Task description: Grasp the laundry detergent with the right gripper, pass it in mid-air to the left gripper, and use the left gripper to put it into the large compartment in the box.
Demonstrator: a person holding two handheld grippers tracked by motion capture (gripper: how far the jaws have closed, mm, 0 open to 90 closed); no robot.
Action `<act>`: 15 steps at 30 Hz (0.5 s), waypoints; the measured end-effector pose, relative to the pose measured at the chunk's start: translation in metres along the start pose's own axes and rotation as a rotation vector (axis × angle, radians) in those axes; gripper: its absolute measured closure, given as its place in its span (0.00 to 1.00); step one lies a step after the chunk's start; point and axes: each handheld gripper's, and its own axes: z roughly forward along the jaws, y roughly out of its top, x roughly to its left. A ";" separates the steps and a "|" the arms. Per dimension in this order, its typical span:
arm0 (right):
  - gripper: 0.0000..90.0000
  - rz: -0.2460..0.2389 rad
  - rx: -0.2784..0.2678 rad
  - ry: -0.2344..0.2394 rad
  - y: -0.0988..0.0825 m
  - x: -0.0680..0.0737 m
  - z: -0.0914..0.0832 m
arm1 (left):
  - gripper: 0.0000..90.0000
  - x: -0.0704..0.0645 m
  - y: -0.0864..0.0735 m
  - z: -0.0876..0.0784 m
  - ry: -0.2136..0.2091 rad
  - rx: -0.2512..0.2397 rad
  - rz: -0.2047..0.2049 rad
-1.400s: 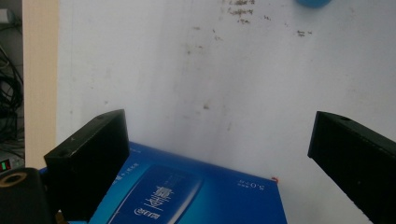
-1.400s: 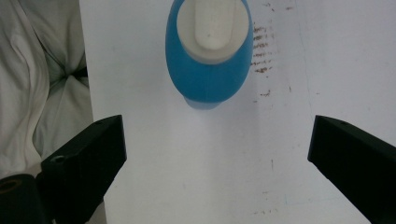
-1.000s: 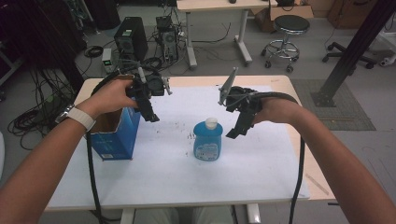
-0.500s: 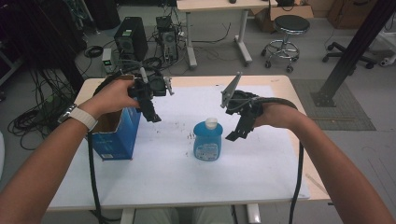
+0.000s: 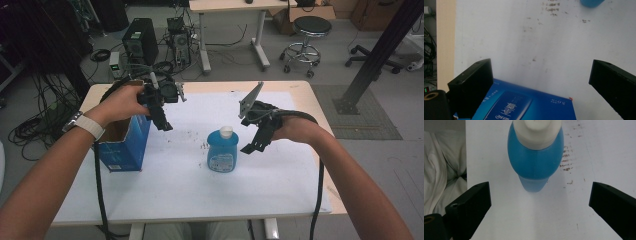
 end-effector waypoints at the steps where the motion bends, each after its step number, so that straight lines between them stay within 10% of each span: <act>1: 0.04 0.001 -0.015 0.005 -0.001 0.000 0.002 | 0.07 0.000 0.000 0.000 0.000 0.001 0.000; 15: 0.04 0.017 -0.089 0.014 -0.012 -0.002 0.012 | 0.07 0.001 0.000 0.000 -0.004 -0.002 -0.003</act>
